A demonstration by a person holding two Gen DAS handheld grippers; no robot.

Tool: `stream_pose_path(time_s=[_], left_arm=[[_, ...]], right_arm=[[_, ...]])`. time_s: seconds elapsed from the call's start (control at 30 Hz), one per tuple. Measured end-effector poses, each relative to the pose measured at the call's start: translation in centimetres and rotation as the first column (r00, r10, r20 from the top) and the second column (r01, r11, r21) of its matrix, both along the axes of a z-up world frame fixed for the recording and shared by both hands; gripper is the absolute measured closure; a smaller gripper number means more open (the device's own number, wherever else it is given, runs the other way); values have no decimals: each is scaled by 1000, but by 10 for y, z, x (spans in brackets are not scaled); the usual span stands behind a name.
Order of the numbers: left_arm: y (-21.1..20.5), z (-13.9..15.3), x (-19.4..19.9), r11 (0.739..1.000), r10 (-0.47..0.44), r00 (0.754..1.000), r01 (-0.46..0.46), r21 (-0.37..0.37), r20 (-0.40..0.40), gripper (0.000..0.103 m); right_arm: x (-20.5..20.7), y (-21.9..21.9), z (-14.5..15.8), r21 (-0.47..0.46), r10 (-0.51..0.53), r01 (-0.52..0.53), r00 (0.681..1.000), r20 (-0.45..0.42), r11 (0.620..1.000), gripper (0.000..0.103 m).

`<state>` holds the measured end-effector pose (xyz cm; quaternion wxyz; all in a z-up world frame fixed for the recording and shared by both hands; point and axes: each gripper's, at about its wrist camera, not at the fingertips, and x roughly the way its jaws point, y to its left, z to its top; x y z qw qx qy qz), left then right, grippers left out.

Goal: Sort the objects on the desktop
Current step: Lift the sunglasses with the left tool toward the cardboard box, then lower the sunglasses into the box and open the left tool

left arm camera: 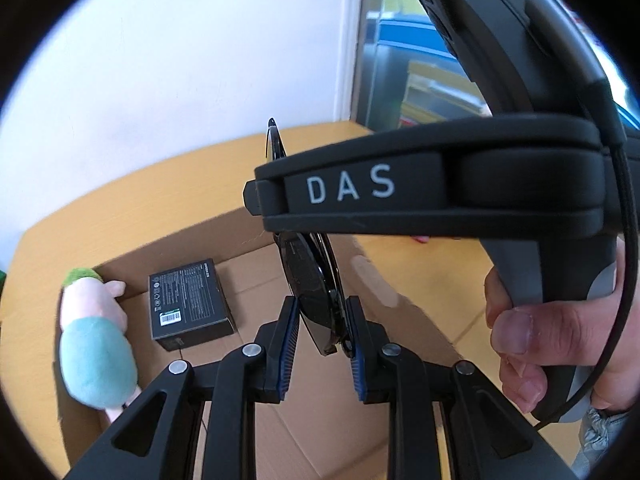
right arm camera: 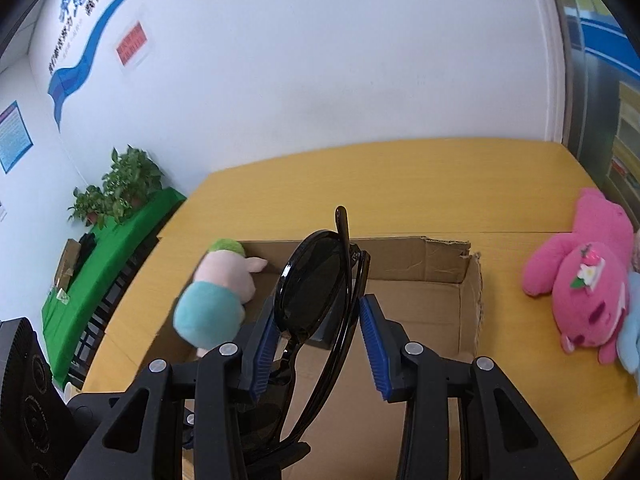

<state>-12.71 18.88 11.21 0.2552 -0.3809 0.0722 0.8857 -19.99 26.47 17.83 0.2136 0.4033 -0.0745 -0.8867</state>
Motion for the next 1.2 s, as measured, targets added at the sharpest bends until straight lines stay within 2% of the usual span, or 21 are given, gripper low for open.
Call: stream_pose_path(time_s=[0.2, 0.33, 0.53, 0.73, 0.93, 1.1, 1.2], left_arm=[[6, -42, -62, 1000, 17, 992, -18, 10, 124, 81], [13, -73, -93, 1000, 30, 978, -31, 1, 205, 81], [19, -117, -122, 998, 68, 947, -68, -10, 315, 81], [24, -144, -132, 996, 94, 920, -89, -31, 379, 81], [23, -151, -131, 994, 110, 913, -107, -31, 393, 81], [13, -140, -121, 991, 131, 920, -122, -46, 369, 74], [6, -121, -106, 992, 121, 935, -120, -24, 333, 73]], right_arm=[[-73, -2, -54, 6, -6, 6, 992, 123, 1000, 64], [-105, 5, -94, 0, -16, 17, 978, 207, 1000, 64], [-139, 7, -149, 23, -18, 12, 946, 323, 1000, 65], [-150, 13, -184, 34, -38, 27, 918, 394, 999, 66], [-148, 10, -188, 46, -42, 26, 918, 393, 999, 63], [-140, 12, -175, 40, -45, 33, 932, 359, 999, 46], [-126, 10, -146, 87, -45, 20, 956, 289, 996, 36]])
